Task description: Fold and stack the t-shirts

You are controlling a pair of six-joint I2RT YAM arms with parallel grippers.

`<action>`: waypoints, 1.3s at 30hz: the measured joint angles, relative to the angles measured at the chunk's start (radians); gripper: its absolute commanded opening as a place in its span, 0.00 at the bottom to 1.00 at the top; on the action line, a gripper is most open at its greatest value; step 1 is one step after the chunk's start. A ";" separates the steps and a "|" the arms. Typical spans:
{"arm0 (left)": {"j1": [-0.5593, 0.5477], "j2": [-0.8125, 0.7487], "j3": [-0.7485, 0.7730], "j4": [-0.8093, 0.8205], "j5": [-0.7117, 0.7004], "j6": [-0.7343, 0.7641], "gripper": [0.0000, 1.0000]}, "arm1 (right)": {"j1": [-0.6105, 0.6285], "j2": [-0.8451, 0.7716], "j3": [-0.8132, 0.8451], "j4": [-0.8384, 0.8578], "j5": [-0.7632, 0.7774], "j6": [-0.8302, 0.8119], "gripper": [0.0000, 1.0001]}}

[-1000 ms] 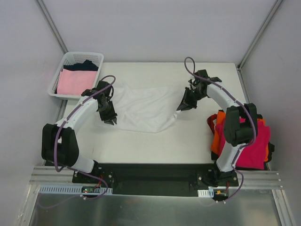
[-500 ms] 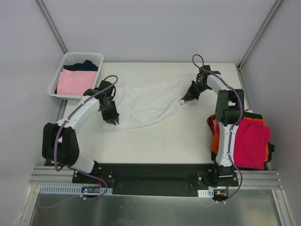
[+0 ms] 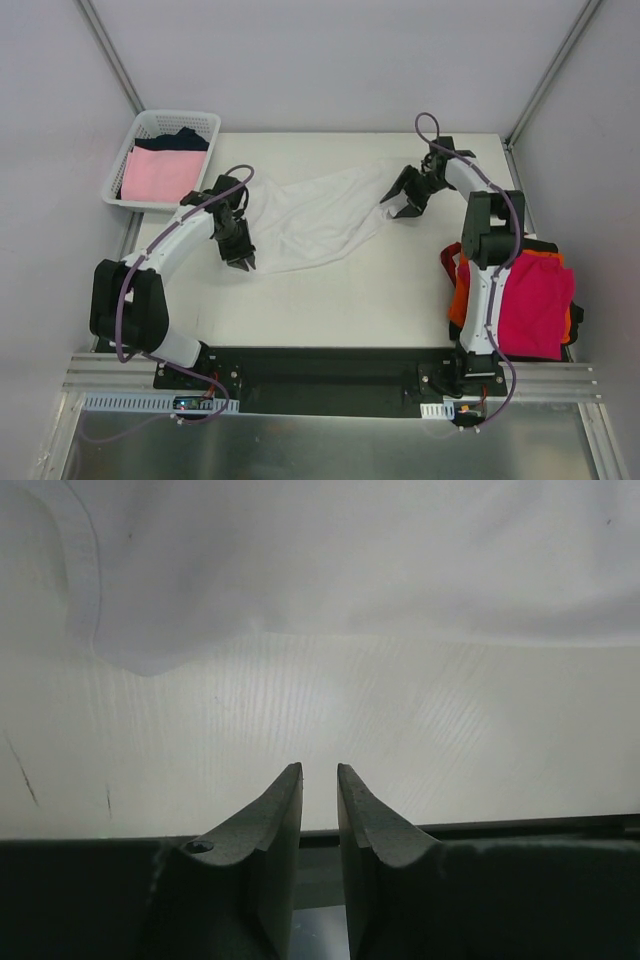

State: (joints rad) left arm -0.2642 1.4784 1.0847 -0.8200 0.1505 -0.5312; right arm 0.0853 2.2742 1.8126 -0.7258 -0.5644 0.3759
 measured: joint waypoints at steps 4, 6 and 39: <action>-0.025 0.039 0.030 0.003 0.006 0.002 0.21 | -0.021 -0.093 -0.038 -0.007 0.003 -0.005 0.38; -0.032 0.057 0.041 0.005 0.007 0.003 0.21 | -0.030 -0.139 -0.039 -0.006 0.002 -0.012 0.14; -0.038 0.055 0.040 0.008 0.007 0.027 0.22 | -0.033 -0.165 -0.235 -0.007 0.052 -0.097 0.56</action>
State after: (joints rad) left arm -0.3023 1.5333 1.1244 -0.8116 0.1574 -0.5041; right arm 0.0525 2.1090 1.5780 -0.7330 -0.5121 0.2794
